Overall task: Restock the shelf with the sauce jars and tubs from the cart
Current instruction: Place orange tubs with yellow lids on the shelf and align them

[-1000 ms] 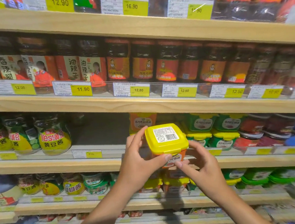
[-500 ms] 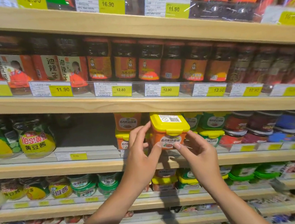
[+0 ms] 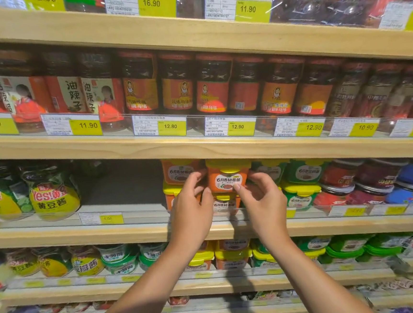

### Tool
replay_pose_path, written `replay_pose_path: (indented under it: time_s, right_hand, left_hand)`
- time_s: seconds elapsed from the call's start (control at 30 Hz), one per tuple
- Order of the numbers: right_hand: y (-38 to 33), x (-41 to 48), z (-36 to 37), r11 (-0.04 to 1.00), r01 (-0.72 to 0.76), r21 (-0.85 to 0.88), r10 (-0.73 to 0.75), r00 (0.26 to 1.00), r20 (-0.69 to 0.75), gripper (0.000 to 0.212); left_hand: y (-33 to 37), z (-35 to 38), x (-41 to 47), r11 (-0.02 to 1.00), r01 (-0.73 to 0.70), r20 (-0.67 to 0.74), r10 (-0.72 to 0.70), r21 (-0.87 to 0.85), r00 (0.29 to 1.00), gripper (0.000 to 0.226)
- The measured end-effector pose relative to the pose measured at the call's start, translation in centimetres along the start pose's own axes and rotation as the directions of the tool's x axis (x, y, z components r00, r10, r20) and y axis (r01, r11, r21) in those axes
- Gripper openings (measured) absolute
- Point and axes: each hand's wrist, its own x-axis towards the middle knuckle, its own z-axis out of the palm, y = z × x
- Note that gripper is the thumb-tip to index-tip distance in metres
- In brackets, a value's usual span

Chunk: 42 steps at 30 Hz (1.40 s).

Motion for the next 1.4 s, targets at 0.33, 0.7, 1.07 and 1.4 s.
replay_pose_path:
  time_s: [0.33, 0.7, 1.07, 1.4]
  right_hand:
    - [1.1, -0.3, 0.9, 0.947, 0.091, -0.307, -0.114, 0.992, -0.057, 0.034]
    - [0.7, 0.2, 1.3, 0.896, 0.010, -0.443, -0.070, 0.990, -0.119, 0.031]
    - [1.2, 0.2, 0.0, 0.936, 0.057, -0.346, -0.020, 0.994, 0.109, 0.044]
    - [3.7, -2.5, -10.9, 0.660, 0.345, -0.667, -0.216, 0.938, 0.271, 0.049]
  left_hand:
    - [0.7, -0.8, -0.3, 0.934, -0.122, 0.146, 0.076, 0.335, 0.986, 0.053]
    - [0.3, -0.6, 0.6, 0.825, -0.209, 0.222, 0.104, 0.525, 0.969, 0.033]
    - [-0.3, -1.5, -0.3, 0.890, -0.168, 0.289, 0.043, 0.423, 0.956, 0.071]
    - [1.1, 2.5, -6.9, 0.586, -0.480, 0.257, 0.424, 0.653, 0.868, 0.078]
